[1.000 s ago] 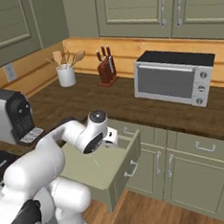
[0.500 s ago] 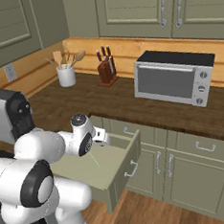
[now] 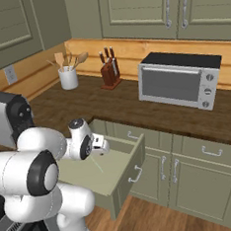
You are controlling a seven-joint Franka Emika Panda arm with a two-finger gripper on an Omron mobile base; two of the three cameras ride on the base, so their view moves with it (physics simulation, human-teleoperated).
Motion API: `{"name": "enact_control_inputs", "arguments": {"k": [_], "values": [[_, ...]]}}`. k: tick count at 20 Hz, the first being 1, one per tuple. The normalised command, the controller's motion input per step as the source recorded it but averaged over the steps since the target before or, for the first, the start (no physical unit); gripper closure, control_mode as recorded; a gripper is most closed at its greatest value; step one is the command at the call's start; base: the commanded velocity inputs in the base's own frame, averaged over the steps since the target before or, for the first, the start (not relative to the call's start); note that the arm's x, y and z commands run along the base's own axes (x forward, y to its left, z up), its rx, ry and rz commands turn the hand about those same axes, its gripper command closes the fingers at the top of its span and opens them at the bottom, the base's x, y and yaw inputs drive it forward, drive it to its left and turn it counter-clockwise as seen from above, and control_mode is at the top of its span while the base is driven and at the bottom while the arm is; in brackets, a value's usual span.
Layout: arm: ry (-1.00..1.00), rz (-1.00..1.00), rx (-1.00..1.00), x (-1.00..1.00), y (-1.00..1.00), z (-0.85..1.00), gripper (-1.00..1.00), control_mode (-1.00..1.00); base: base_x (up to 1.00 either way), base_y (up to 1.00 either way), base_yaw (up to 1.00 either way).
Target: Take a straw from the drawer in front and place it inside the glass cup on the dining counter.
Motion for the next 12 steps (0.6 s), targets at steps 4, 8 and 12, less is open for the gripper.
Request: {"name": "enact_control_inputs", "arguments": {"k": [4, 8, 12], "values": [[0.28, 0.03, 0.07, 0.15, 0.13, -0.13, -1.00, -1.00, 0.00, 0.00, 0.00], [0.19, 0.05, 0.00, 0.39, 0.24, -0.23, -1.00, -1.00, 0.00, 0.00, 0.00], [0.08, 0.02, -0.03, 0.34, 0.38, -0.31, -1.00, -1.00, 0.00, 0.00, 0.00]]}}
